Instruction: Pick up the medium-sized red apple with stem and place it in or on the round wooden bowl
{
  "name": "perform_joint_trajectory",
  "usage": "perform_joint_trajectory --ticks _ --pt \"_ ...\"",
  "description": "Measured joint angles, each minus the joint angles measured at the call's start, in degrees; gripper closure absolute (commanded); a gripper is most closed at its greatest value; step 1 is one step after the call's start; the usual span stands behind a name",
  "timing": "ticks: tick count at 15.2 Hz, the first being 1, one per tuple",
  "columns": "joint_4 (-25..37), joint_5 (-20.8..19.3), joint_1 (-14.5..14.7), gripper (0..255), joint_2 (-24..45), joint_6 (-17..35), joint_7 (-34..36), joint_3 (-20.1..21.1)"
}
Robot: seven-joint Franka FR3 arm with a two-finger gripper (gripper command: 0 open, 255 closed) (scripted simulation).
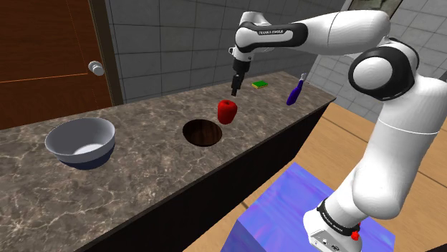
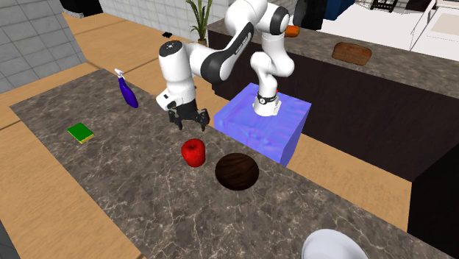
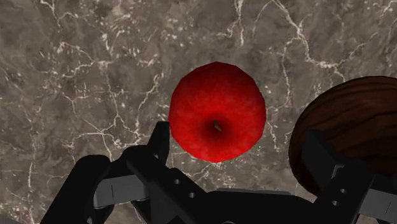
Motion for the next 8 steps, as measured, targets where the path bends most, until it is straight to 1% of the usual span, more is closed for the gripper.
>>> perform_joint_trajectory --ticks 1,3,8 --pt "2.2 0.5 -0.2 0 2.2 -0.3 -0.9 0.2" --pt "3.4 0.9 -0.5 0 4.1 0.4 -1.7 0.4" --pt "0.7 1.1 -0.5 0 5.0 3.9 -2.1 0.6"
